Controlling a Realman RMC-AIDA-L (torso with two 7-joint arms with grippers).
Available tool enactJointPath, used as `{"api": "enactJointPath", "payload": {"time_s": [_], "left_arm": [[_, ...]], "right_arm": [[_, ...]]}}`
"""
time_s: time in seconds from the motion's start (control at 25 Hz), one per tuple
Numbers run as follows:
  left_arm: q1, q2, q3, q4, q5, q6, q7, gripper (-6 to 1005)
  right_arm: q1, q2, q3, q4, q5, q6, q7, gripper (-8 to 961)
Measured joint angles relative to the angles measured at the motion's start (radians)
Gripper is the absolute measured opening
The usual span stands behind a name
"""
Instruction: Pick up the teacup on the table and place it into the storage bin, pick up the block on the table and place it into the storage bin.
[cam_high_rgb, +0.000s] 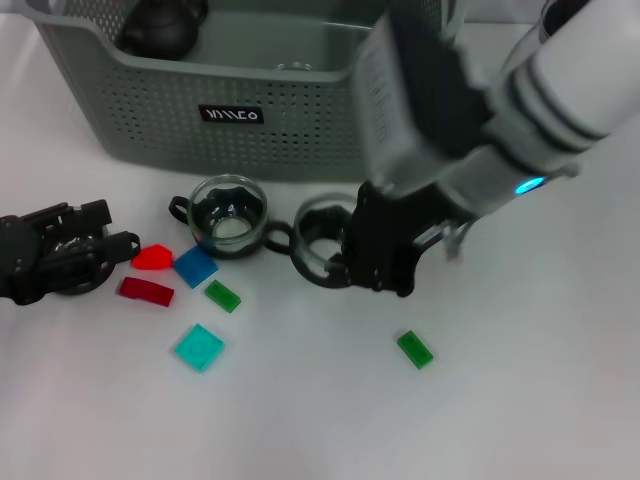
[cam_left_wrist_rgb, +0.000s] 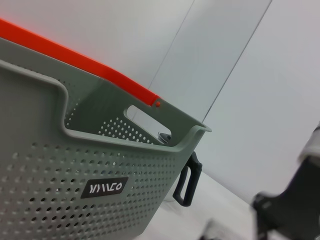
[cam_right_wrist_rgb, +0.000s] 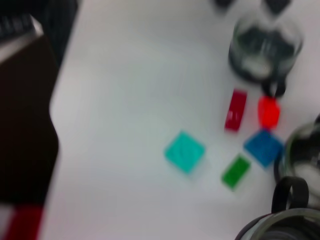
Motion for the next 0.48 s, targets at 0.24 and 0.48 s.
{"api": "enactJointPath", "payload": {"time_s": [0.24,0.48], "left_arm": [[-0.001,0.0,0.0,0.0,0.0,-0.001,0.0,778],[-0.013,0.0,0.0,0.0,-0.001,-0.004,0.0,778]], "right_arm": [[-0.045,-0.005,0.441,-0.051,0.171,-0.342,-0.122,55],[-0.079,-0.006,0.752,0.013,0.473,-0.456,-0.208,55]]}}
